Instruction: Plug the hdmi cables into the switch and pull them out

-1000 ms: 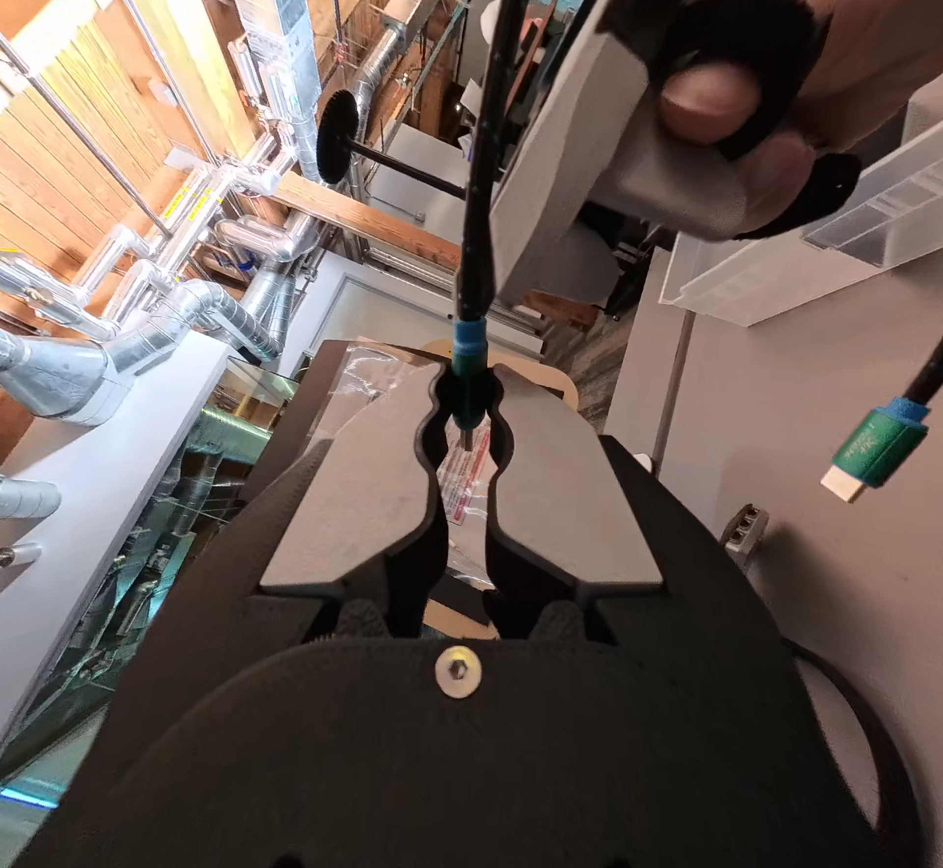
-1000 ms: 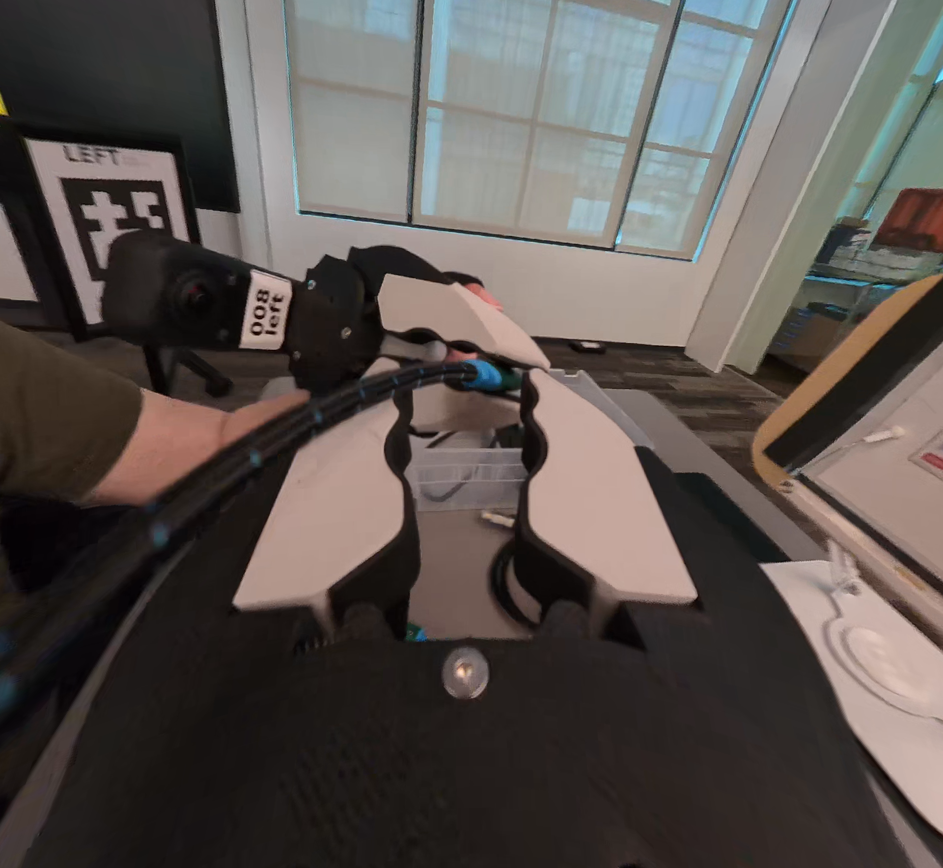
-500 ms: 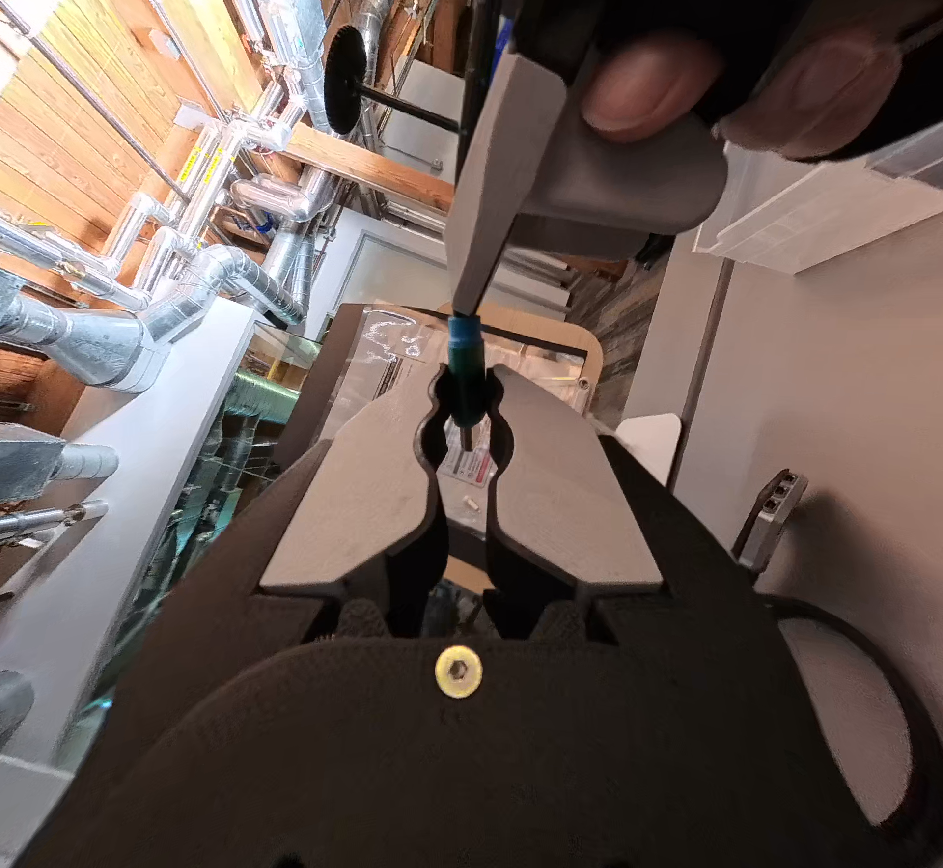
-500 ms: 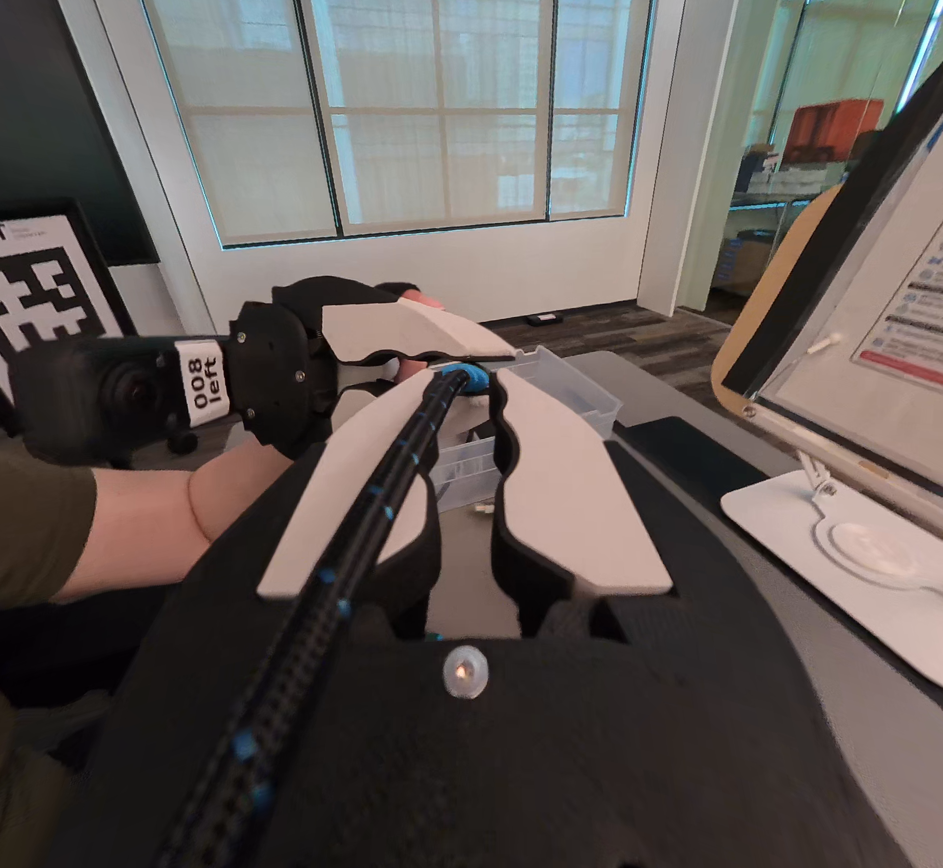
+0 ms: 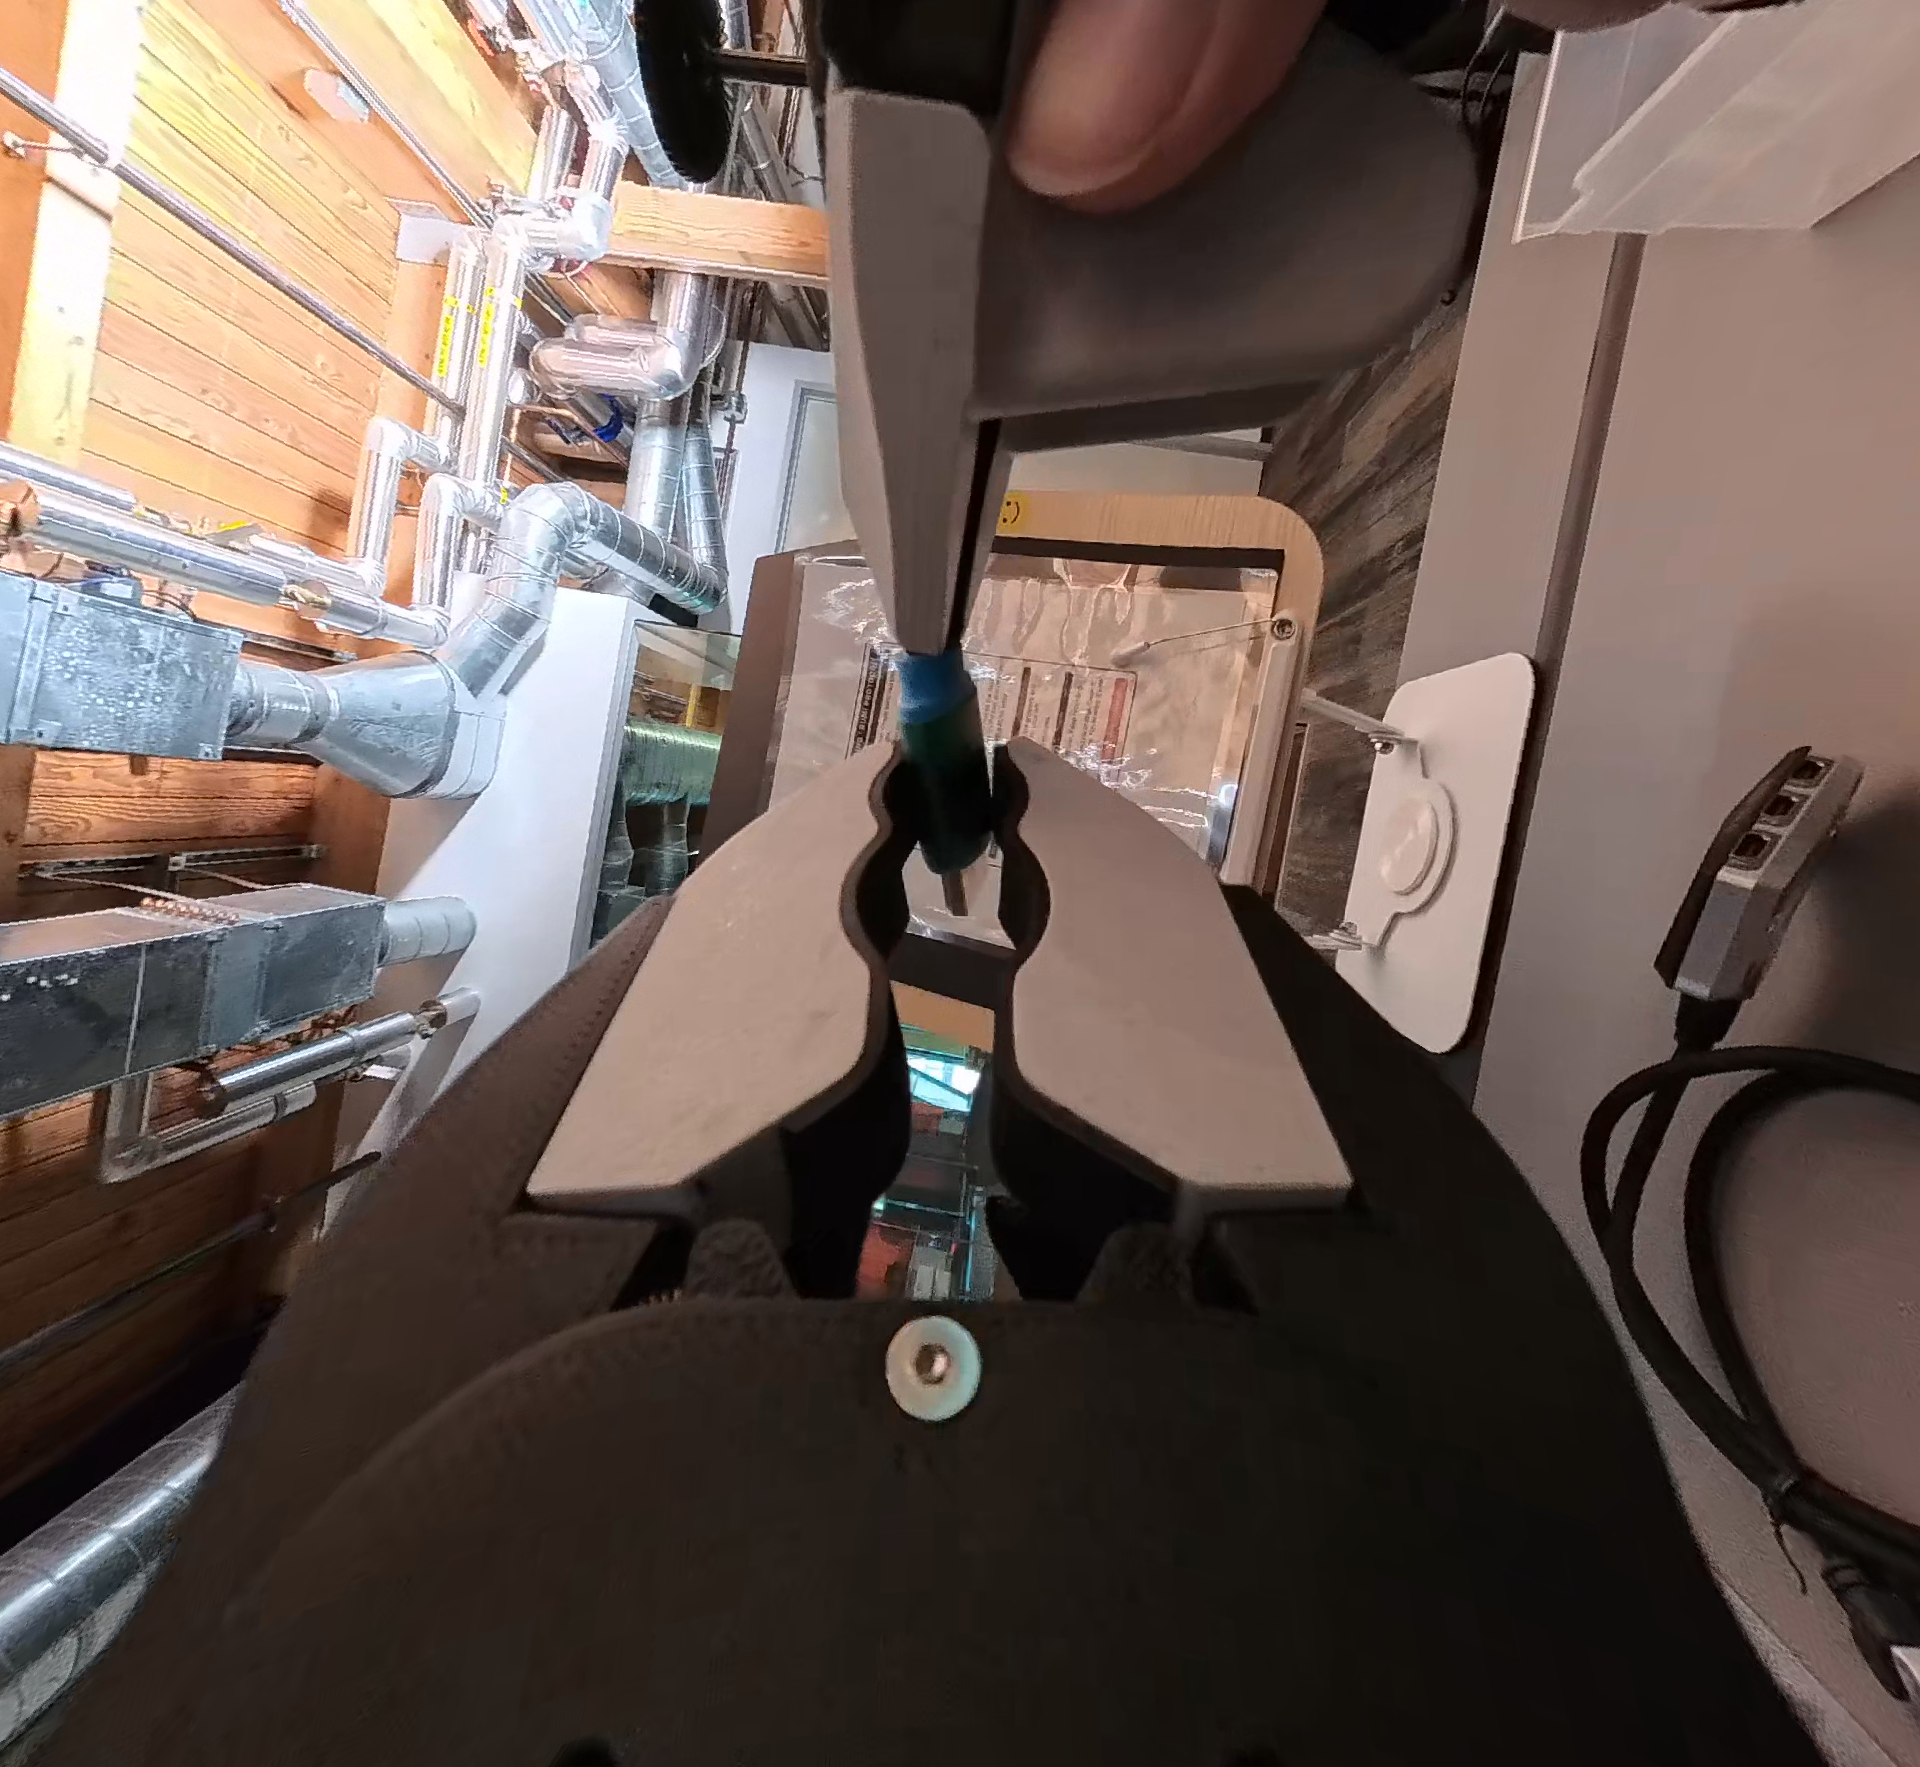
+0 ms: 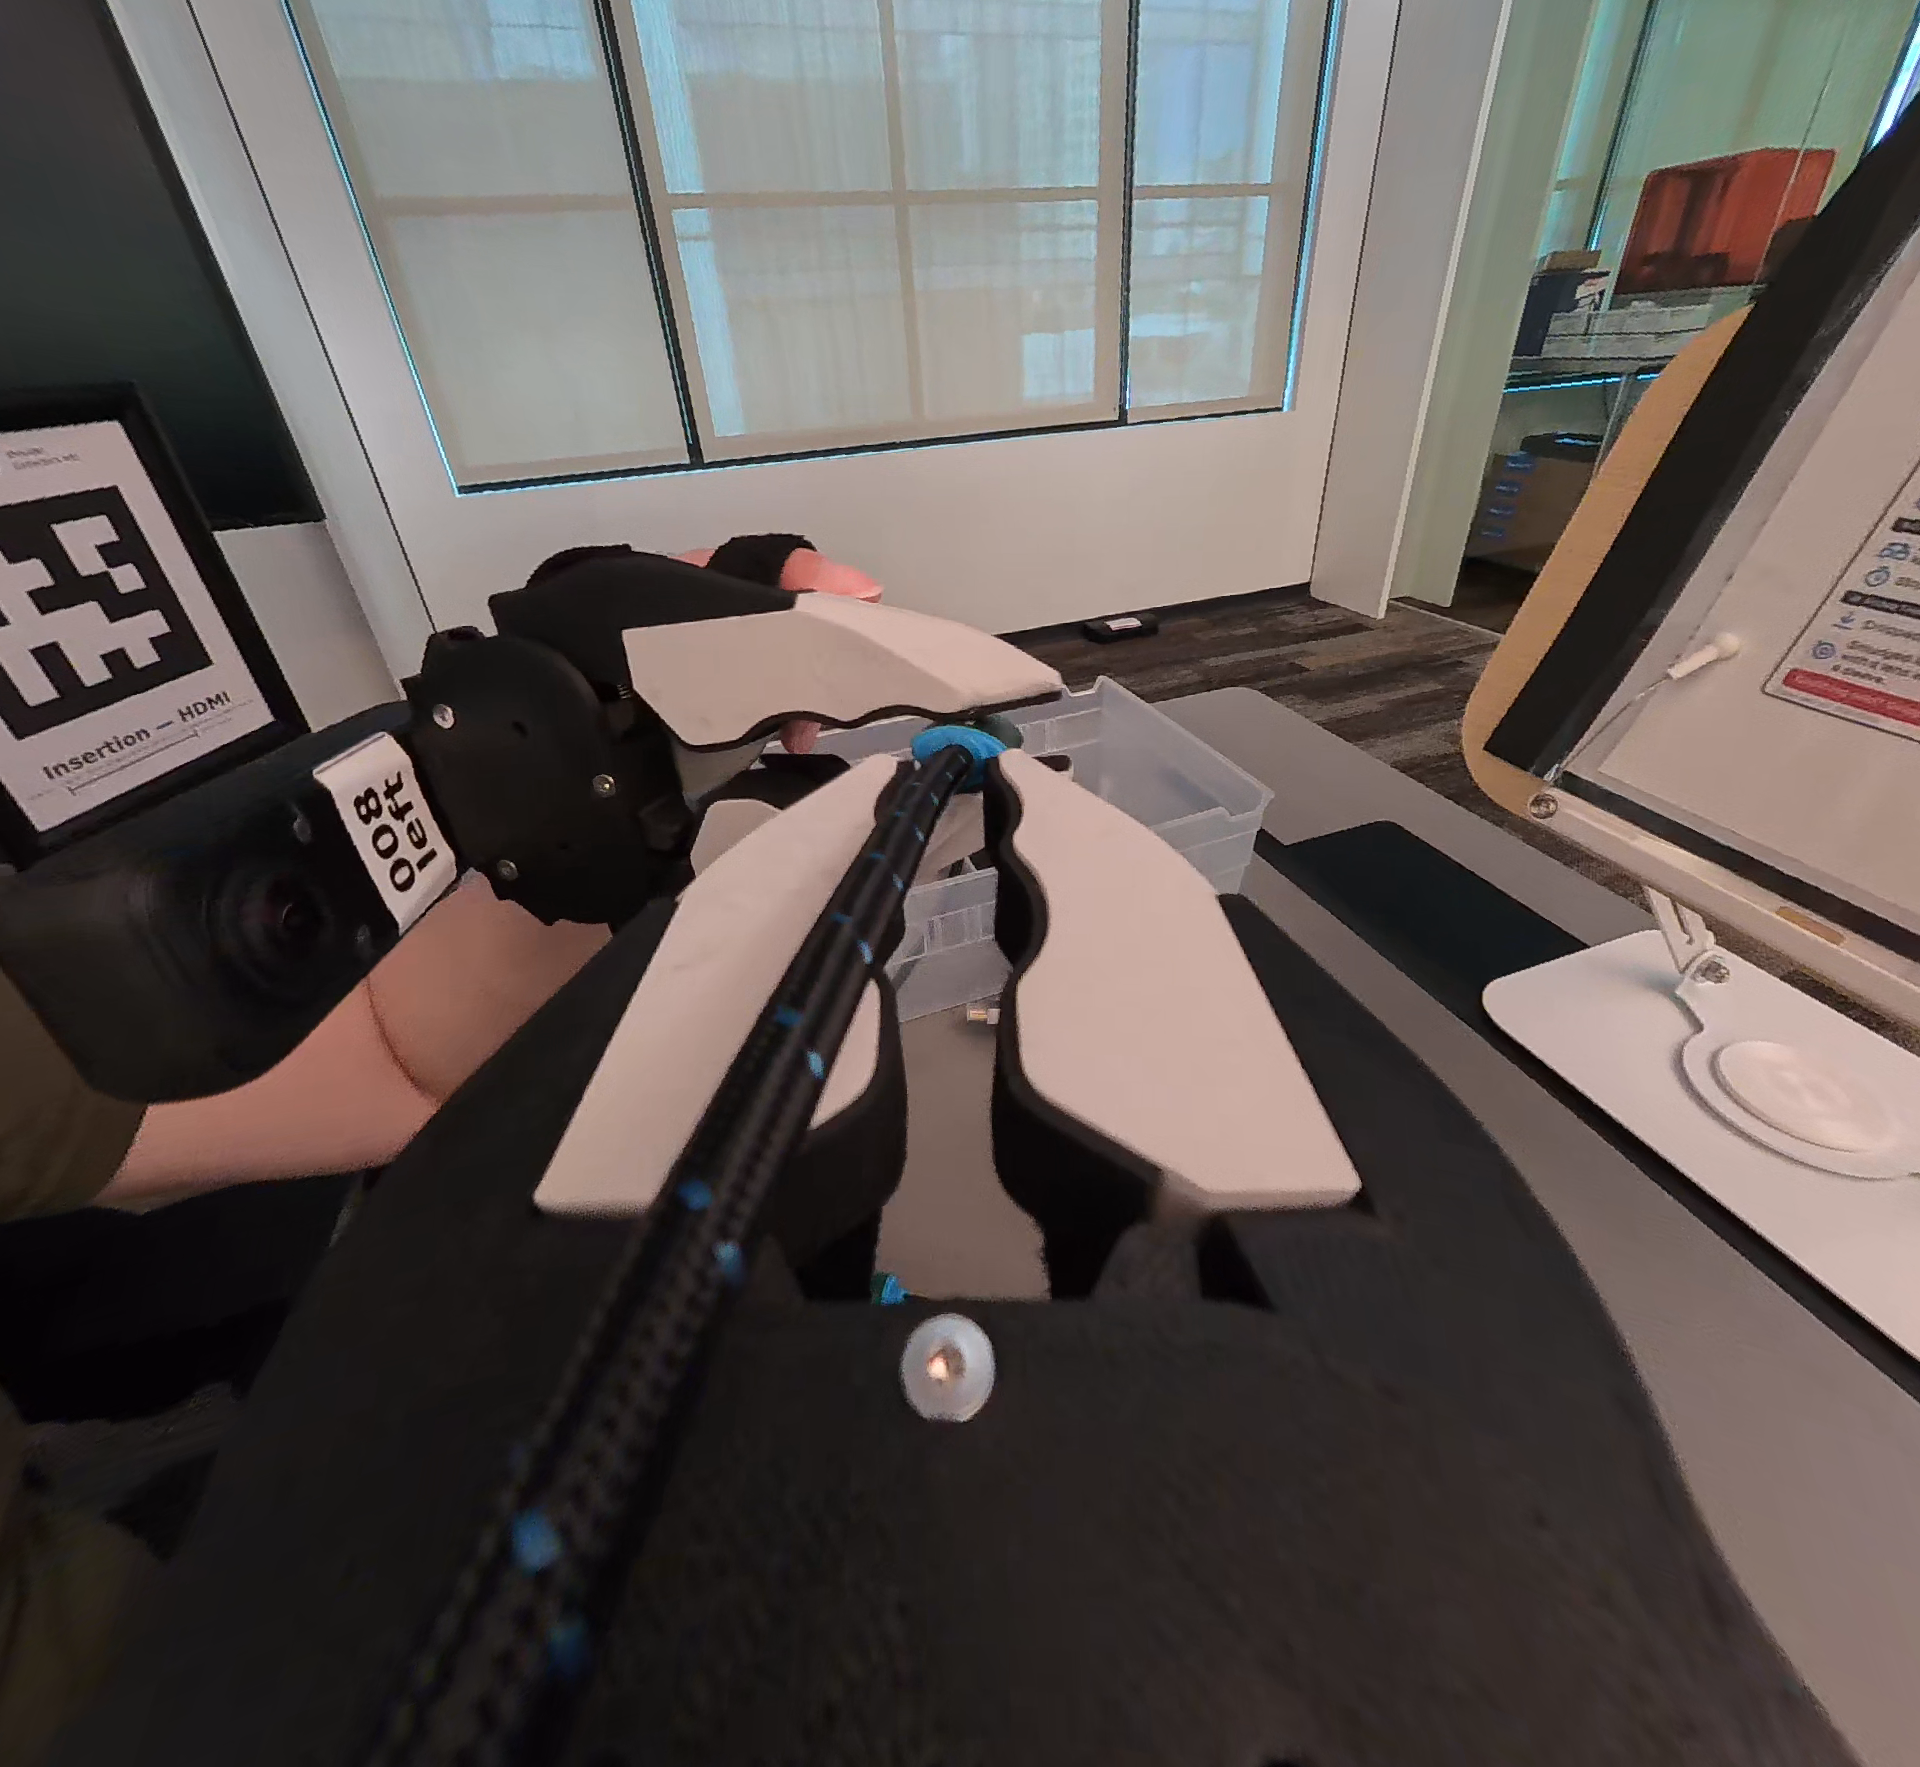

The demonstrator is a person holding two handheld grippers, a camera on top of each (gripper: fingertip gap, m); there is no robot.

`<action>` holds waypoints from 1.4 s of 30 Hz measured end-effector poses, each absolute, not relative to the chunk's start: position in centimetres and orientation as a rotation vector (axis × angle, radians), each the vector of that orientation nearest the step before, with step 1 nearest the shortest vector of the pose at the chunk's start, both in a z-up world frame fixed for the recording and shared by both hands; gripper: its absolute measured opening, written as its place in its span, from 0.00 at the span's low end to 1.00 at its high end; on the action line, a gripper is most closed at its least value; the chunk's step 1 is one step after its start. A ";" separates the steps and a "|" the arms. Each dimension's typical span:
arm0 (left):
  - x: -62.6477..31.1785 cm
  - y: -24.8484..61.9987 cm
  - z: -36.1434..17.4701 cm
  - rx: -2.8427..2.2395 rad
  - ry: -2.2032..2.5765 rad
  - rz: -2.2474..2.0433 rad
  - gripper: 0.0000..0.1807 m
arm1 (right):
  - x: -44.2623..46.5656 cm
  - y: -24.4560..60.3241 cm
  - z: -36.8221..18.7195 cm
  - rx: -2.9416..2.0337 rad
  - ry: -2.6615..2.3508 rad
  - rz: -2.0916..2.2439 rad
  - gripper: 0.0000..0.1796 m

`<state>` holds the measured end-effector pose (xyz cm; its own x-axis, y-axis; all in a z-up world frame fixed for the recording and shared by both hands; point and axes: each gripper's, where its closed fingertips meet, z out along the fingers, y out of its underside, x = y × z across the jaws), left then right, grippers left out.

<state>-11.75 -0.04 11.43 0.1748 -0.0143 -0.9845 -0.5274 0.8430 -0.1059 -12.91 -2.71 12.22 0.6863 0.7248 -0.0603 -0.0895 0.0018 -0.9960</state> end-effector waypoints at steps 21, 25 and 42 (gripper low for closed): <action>-12.0 0.3 11.6 -0.501 1.352 0.431 0.07 | -13.8 -3.0 12.8 -1.310 -0.590 0.654 0.12; -11.7 0.2 11.3 -0.505 1.359 0.422 0.07 | -13.6 -3.2 13.3 -1.286 -0.583 0.634 0.14; -11.6 0.7 11.0 -0.484 1.356 0.506 0.07 | -12.4 -2.2 11.8 -1.448 -0.579 0.598 0.04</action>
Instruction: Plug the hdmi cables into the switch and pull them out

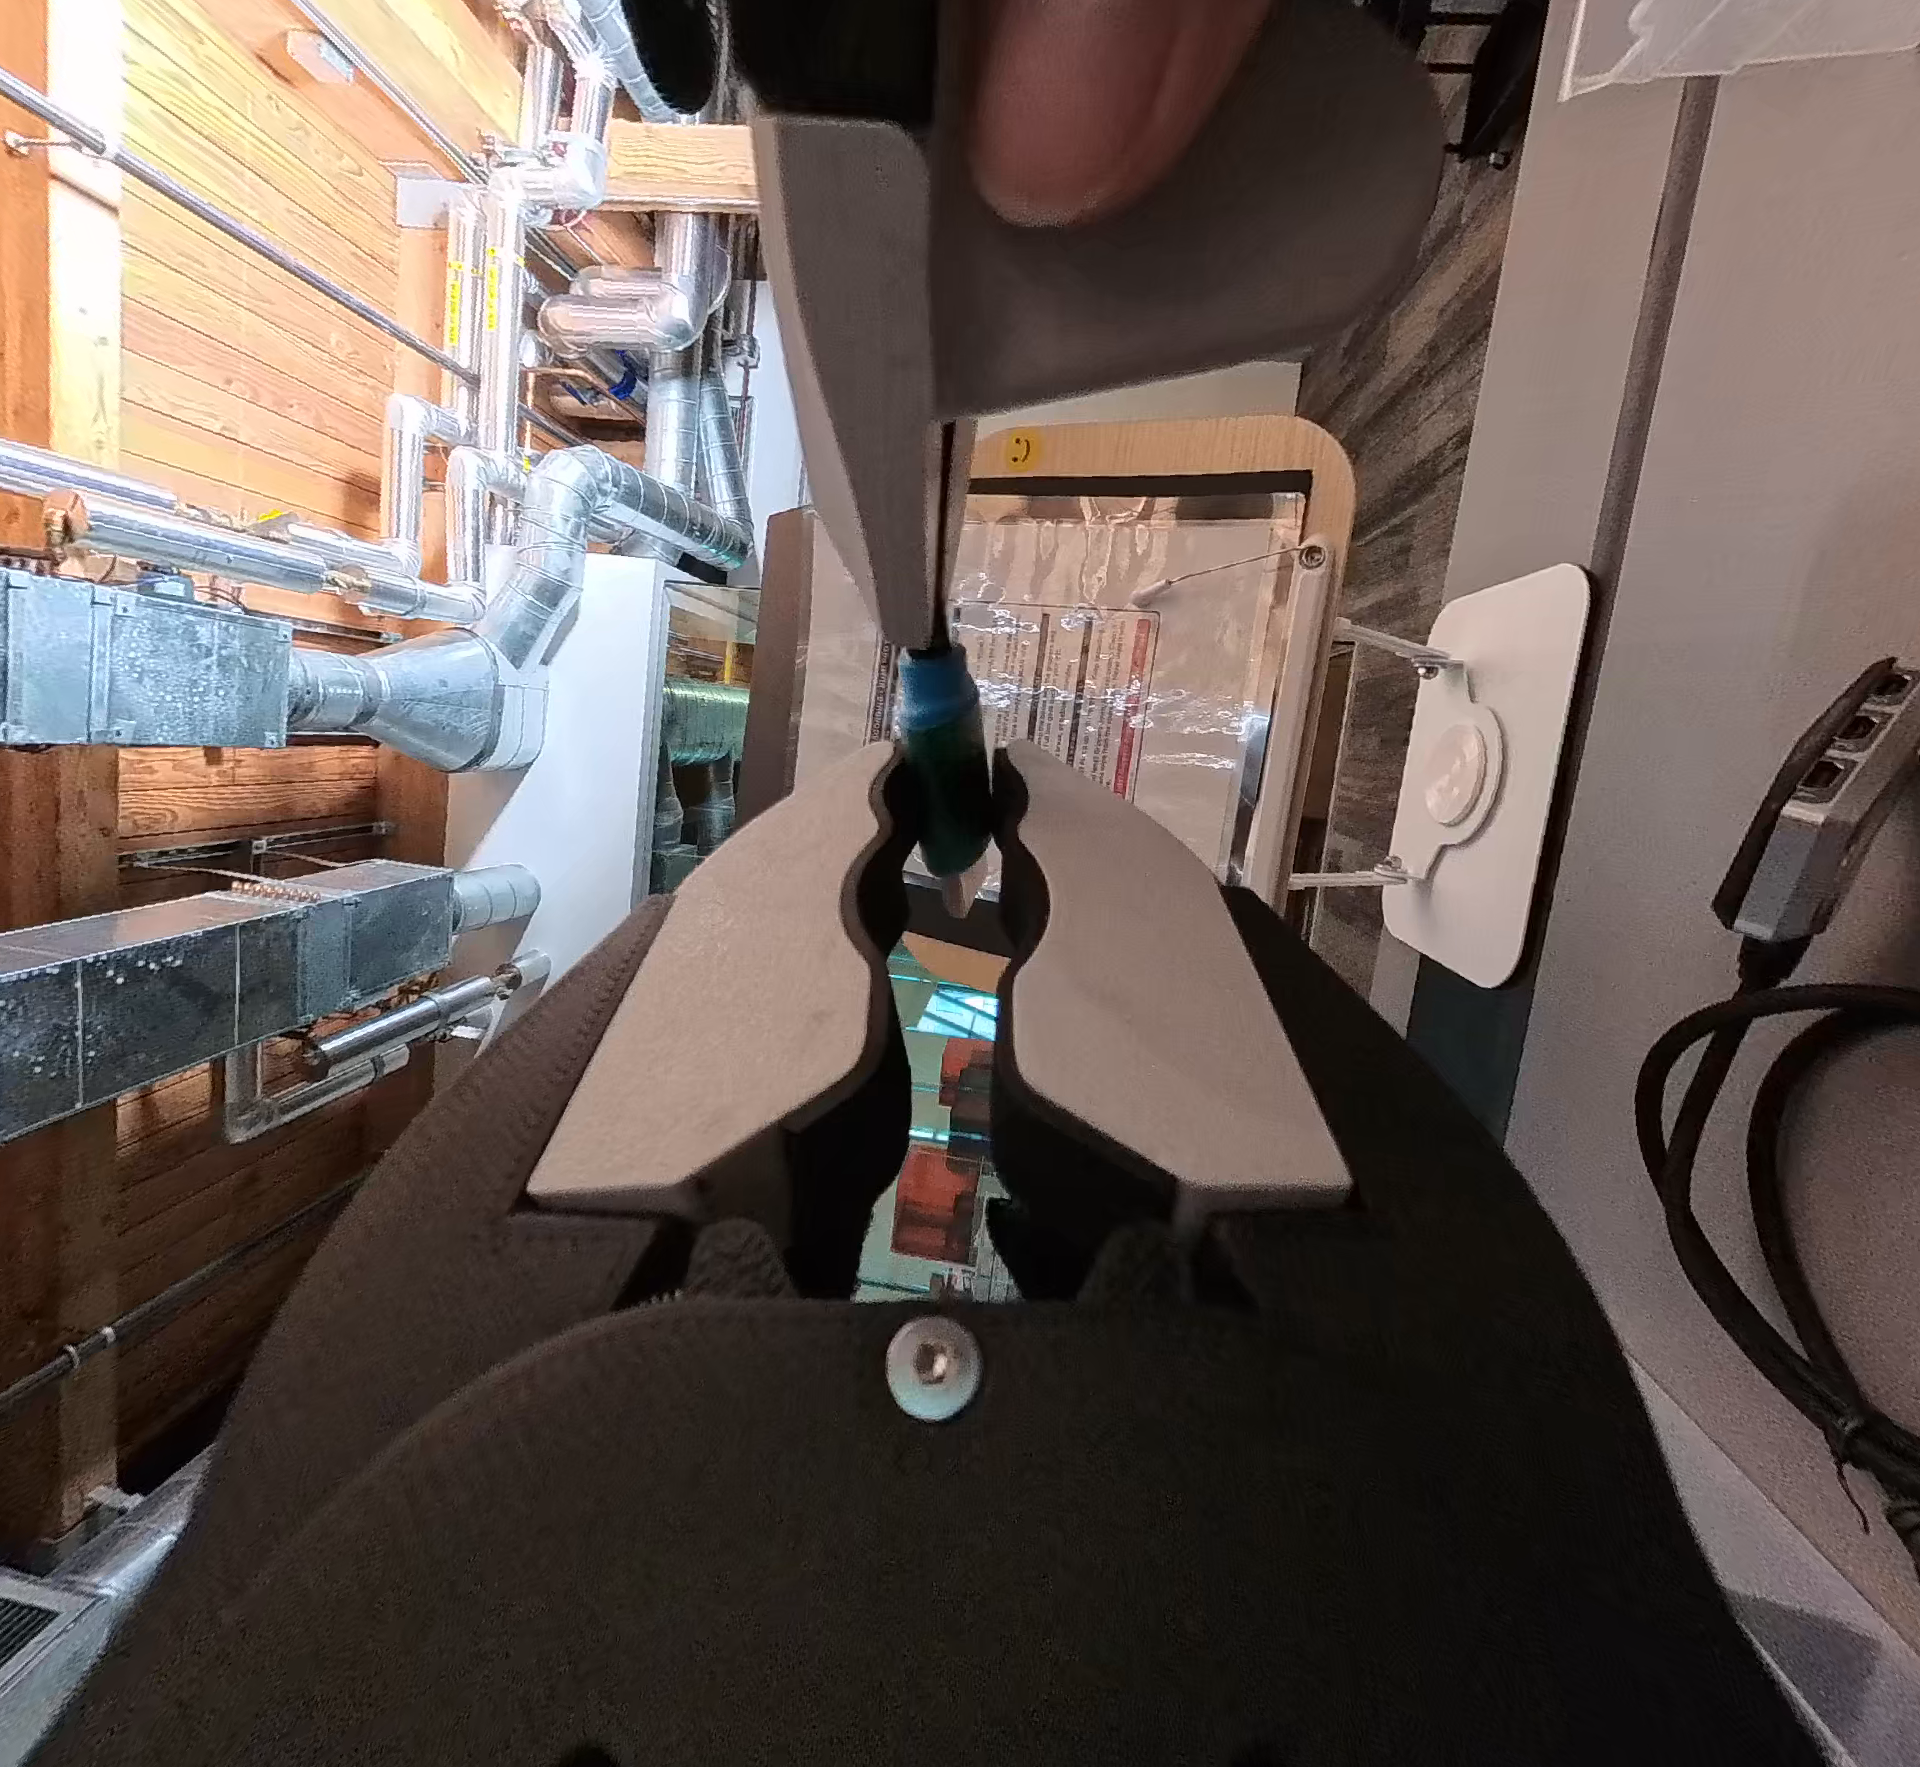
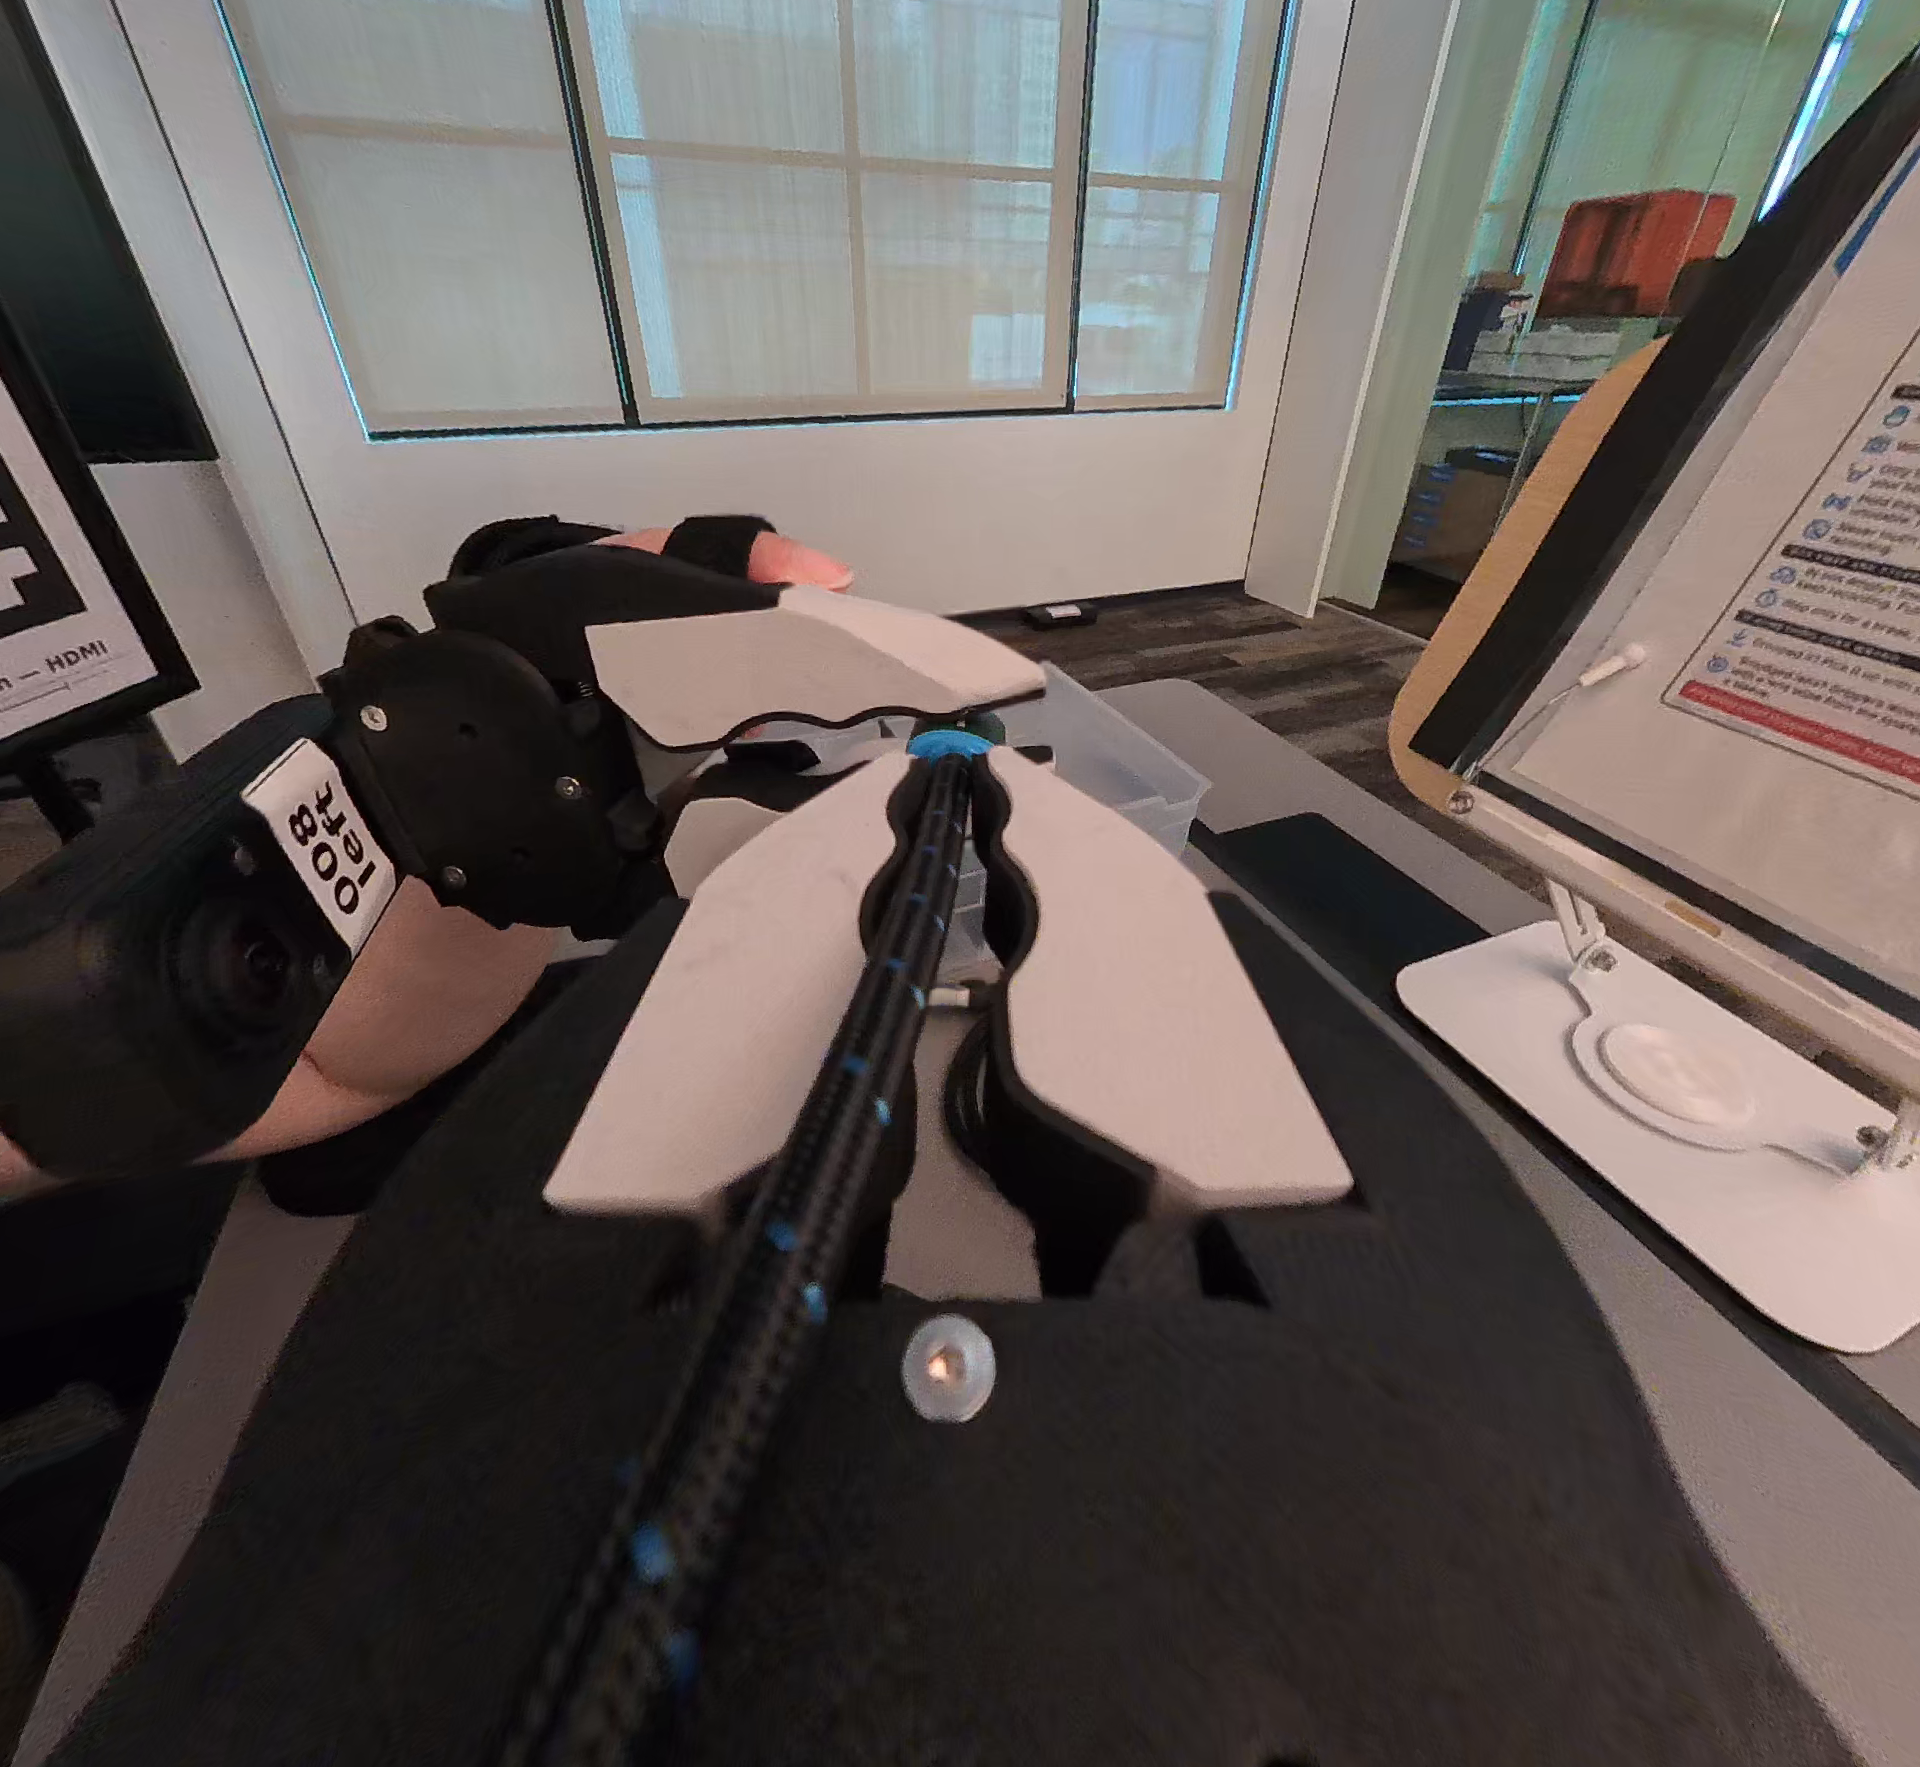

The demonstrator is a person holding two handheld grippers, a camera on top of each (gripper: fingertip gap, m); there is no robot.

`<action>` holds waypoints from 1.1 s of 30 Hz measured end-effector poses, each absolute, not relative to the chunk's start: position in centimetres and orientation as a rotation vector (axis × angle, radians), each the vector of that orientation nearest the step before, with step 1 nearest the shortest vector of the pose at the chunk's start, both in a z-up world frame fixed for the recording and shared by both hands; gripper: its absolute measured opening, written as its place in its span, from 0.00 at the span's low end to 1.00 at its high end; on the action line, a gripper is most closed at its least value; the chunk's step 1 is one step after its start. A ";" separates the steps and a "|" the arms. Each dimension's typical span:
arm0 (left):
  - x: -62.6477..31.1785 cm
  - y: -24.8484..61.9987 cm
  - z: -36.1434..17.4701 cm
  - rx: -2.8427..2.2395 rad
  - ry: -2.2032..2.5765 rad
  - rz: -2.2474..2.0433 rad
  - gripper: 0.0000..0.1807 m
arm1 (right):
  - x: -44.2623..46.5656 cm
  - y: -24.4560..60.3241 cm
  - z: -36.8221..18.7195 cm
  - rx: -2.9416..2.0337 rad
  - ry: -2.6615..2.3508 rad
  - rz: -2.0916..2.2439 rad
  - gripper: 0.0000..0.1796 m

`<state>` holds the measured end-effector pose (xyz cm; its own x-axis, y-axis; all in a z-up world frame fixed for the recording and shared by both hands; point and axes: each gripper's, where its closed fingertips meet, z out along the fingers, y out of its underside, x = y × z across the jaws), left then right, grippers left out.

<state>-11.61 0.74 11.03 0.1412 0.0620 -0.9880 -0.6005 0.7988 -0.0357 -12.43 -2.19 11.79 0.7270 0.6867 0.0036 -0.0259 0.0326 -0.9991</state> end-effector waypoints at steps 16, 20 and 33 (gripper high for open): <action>-11.6 0.8 10.8 -0.495 1.349 0.587 0.07 | -12.2 -2.0 11.3 -1.476 -0.555 0.649 0.04; -11.4 0.7 10.7 -0.490 1.353 0.586 0.07 | -12.2 -2.0 11.3 -1.480 -0.554 0.653 0.04; -11.2 0.7 10.6 -0.487 1.331 0.563 0.08 | -11.9 -1.8 11.1 -1.462 -0.607 0.549 0.04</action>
<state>-11.17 0.75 10.64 0.1434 0.1029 -0.9843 -0.6348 0.7726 -0.0117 -11.90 -1.85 11.08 0.7367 0.6748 0.0443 0.0233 0.0401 -0.9989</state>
